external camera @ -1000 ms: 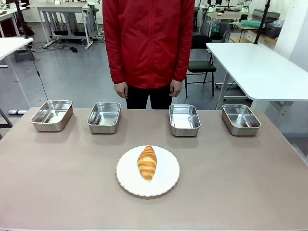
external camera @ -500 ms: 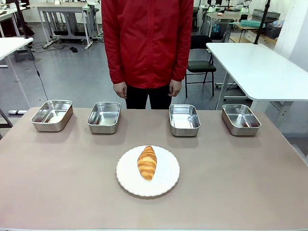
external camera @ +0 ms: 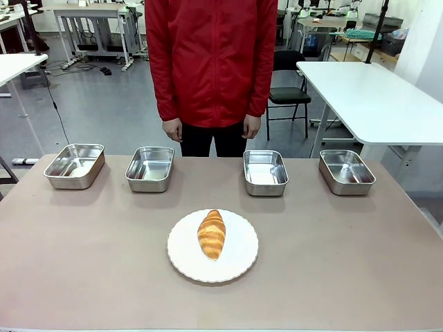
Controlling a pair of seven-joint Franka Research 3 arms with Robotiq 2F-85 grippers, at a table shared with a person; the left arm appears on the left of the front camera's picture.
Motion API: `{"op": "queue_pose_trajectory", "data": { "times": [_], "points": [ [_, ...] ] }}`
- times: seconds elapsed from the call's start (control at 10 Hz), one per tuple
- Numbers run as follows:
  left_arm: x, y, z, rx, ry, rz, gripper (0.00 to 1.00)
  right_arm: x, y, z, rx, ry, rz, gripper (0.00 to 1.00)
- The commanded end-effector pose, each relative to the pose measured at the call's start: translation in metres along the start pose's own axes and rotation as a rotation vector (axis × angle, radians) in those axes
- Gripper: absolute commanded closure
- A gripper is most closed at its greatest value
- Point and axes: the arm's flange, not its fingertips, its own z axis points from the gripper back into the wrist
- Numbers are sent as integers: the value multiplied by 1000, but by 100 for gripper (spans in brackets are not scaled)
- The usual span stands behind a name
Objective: Place the bread in the container.
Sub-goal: Place the Butter Roll into the Airtight Container indicated by the human.
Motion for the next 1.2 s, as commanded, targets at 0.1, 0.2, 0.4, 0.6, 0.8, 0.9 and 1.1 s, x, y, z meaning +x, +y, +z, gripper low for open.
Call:
{"op": "queue_pose_trajectory", "data": {
  "times": [0.1, 0.2, 0.4, 0.6, 0.8, 0.9, 1.1],
  "points": [
    [1, -1, 0, -5, -20, 9, 0, 1, 0, 0, 3, -6, 2, 0],
    [1, -1, 0, -5, -20, 9, 0, 1, 0, 0, 3, -6, 2, 0],
    [1, -1, 0, -5, -20, 9, 0, 1, 0, 0, 3, -6, 2, 0],
    [1, -1, 0, -5, -20, 9, 0, 1, 0, 0, 3, -6, 2, 0],
    [1, -1, 0, -5, -20, 9, 0, 1, 0, 0, 3, -6, 2, 0],
    [1, -1, 0, -5, -20, 9, 0, 1, 0, 0, 3, -6, 2, 0],
    [1, -1, 0, -5, -20, 9, 0, 1, 0, 0, 3, -6, 2, 0]
  ]
}}
